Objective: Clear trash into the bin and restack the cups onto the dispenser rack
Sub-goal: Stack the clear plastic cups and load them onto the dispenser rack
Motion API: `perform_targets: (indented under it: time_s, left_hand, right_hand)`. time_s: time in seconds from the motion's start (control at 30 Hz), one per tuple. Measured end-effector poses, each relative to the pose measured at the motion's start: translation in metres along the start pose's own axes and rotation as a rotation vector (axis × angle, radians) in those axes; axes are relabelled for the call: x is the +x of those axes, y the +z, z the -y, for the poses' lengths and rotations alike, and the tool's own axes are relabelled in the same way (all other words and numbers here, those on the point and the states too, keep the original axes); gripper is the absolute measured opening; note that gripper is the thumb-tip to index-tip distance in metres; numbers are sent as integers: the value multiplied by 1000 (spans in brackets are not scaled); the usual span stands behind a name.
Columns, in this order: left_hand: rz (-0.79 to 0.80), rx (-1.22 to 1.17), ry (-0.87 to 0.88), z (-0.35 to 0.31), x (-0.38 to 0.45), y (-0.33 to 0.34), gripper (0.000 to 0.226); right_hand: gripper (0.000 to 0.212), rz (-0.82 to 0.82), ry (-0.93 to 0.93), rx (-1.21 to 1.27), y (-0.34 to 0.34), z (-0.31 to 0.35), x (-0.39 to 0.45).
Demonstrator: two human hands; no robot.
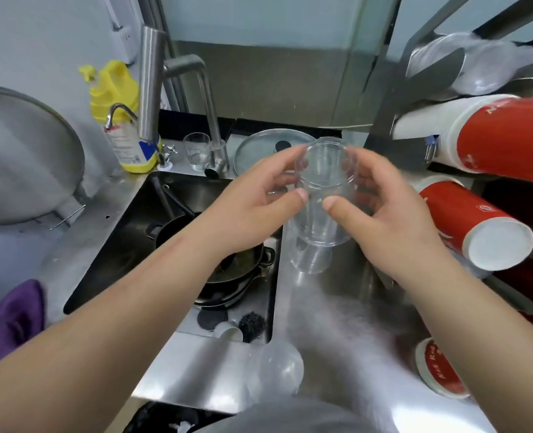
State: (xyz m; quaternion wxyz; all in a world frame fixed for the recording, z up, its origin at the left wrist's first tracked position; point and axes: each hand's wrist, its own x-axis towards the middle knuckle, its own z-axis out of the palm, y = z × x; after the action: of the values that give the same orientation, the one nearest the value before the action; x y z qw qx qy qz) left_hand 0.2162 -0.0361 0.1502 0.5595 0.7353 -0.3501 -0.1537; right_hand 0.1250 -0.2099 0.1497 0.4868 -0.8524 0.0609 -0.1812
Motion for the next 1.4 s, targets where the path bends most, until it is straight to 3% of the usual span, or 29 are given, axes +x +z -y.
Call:
perform_targets:
  time_s: [0.17, 0.63, 0.8, 0.97, 1.4]
  left_hand:
    - [4, -67, -49, 34, 26, 5, 74]
    - [119, -59, -276, 97, 38, 27, 66]
    - [168, 6, -298, 96, 32, 29, 73]
    - [226, 8, -323, 109, 28, 36, 63]
    - [294, 88, -428, 126, 28, 41, 77]
  right_hand:
    - [61, -28, 86, 29, 16, -23, 20]
    - [57, -10, 376, -26, 48, -87, 24]
    - [57, 36, 473, -35, 57, -100, 17]
    - [58, 71, 485, -105, 59, -105, 8]
    - [55, 146, 522, -203, 57, -103, 2]
